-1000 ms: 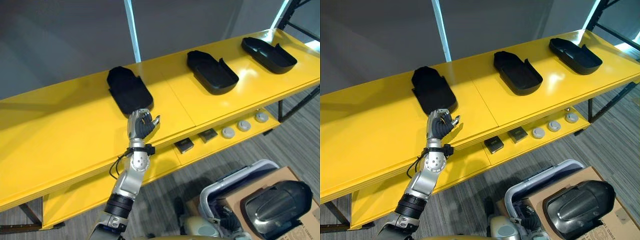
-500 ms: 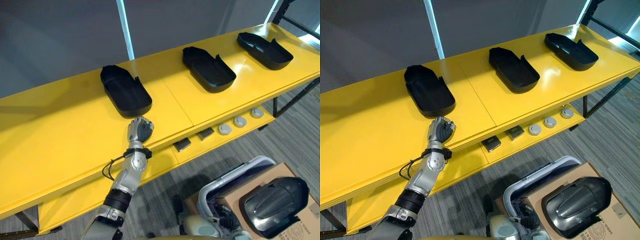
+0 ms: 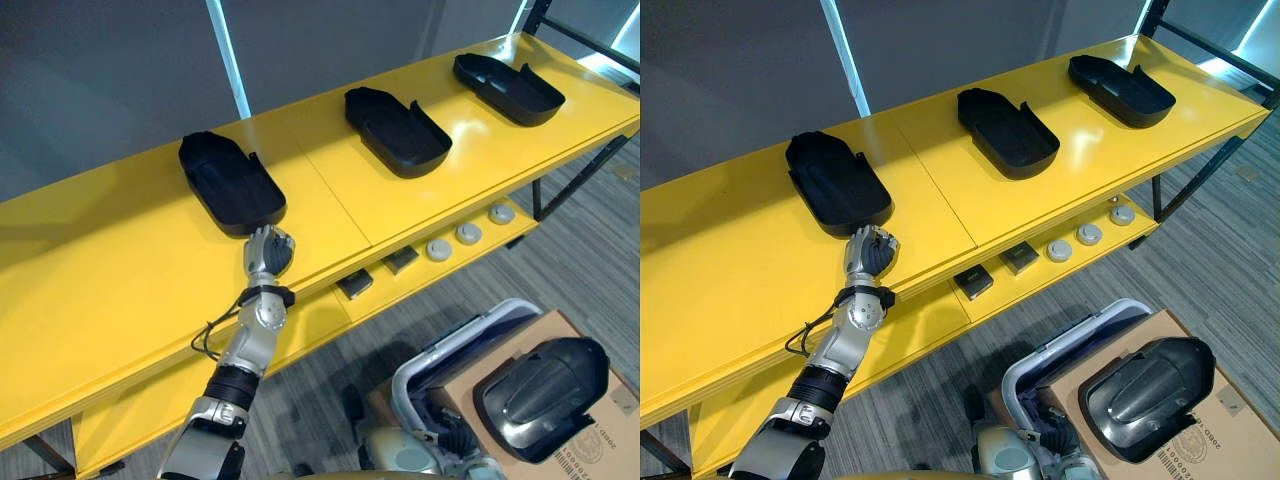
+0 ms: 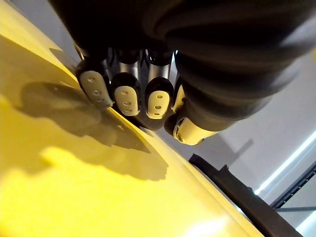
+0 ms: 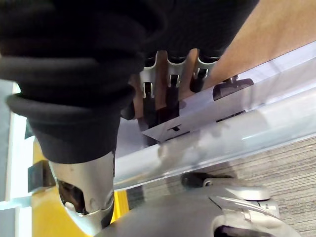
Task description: Walk over and take plastic housings, then place them on the shelf
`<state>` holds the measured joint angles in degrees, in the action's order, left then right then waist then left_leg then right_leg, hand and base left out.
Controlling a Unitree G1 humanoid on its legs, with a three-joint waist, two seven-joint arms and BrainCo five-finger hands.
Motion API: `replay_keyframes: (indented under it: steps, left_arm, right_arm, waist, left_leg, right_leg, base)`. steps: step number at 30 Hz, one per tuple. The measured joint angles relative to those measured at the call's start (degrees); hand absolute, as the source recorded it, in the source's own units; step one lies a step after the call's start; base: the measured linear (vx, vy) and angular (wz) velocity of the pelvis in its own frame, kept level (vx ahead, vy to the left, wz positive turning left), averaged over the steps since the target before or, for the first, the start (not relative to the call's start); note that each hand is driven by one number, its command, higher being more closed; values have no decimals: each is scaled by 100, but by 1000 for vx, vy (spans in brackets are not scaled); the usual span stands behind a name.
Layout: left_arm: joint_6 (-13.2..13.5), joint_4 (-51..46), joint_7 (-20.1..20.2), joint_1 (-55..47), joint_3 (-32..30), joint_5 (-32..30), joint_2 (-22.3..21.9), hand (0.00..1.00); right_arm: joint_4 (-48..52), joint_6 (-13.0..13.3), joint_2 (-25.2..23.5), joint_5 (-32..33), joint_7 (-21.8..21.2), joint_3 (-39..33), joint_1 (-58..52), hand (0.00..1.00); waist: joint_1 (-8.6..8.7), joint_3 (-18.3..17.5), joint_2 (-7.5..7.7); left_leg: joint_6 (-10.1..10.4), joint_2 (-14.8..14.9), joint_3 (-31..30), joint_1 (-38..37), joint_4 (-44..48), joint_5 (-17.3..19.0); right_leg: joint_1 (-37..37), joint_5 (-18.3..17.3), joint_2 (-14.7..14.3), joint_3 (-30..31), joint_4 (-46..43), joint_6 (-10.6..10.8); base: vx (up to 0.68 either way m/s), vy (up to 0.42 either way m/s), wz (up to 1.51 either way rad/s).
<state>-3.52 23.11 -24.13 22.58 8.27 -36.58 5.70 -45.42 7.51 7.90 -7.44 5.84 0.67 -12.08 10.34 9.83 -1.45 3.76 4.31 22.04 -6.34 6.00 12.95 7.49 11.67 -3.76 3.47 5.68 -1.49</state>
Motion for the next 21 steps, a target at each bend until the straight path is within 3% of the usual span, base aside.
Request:
replay_keyframes:
  steps: [6,9,21]
  left_arm:
    - [0,4,0,24,-66,103,0,100]
    - [-61,258,-17,274,-411,125,24,100]
    - [-93,266,-40,380,-468,335,48,100]
  right_arm:
    - [-4,0,-2,0,0,-2,0,0]
    - [-2,5,-5,0,1,-3,1,0]
    - [-29,12,-12,0,-1,-3,5,0]
  waist:
    - [1,4,6]
    - [4,16,13]
    - [-2,36,34]
  left_leg:
    - [8,0,3,20,0,4]
    - [3,0,3,23,-4,1]
    - [0,2,1,17,-12,-1]
  right_leg:
    - [21,-1,0,2,0,2]
    - [29,0,-2,9,0,2]
    - [29,0,-8,16,0,2]
  base:
    - [-11,30,0]
    - [-10,37,-2]
    - [-1,14,0]
